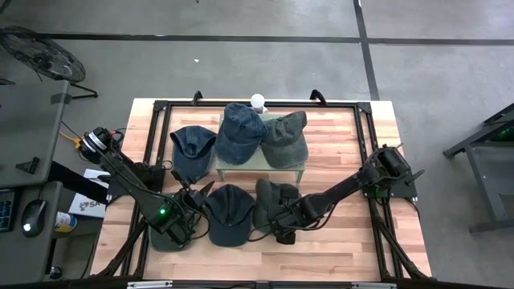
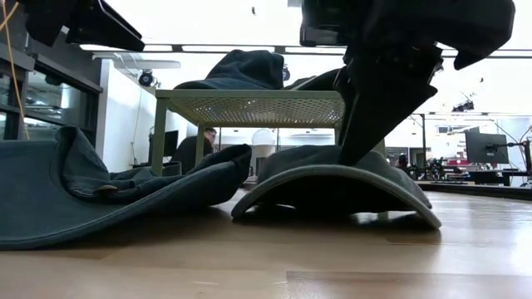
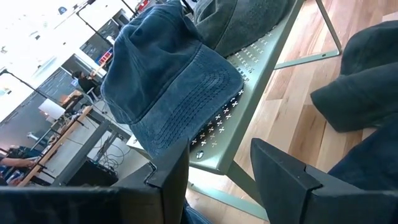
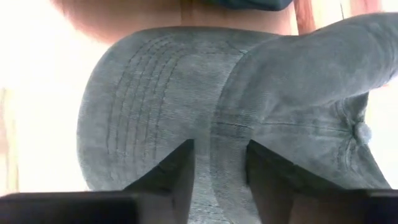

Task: Pick & Place hat
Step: Stack the right gray cap on the top of the gray cap on the shelf

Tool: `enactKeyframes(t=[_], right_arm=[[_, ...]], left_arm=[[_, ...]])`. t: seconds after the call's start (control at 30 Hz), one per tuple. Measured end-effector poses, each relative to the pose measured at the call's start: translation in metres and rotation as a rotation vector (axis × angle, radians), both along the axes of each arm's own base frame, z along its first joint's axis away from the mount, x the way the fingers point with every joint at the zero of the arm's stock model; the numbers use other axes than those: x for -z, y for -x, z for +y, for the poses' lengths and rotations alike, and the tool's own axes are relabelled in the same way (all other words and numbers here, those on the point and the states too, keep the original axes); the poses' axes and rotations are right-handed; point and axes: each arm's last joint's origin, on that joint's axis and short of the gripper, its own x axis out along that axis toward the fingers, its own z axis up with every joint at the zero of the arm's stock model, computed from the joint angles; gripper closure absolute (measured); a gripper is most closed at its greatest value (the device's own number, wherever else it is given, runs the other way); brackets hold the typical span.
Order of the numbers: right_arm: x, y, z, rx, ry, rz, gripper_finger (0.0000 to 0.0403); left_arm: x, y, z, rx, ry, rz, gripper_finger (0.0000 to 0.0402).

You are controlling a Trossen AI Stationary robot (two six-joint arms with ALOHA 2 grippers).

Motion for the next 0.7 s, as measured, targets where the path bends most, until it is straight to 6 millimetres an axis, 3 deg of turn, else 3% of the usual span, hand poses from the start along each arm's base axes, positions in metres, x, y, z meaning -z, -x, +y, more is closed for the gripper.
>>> enactKeyframes(t=[0.27, 0.7], right_arm=[[0.0, 0.005, 0.01, -0.009, -0.06, 0.02, 0.0391], [-0.001, 0.024, 0.037, -0.003, -0.074, 0.033, 0.04]], left_arm=[[0.0, 0.0, 0.0, 0.001, -0.002, 0.001, 0.0234], [0.0, -0.001, -0.001, 0.0, 0.009, -0.011, 0.0234]])
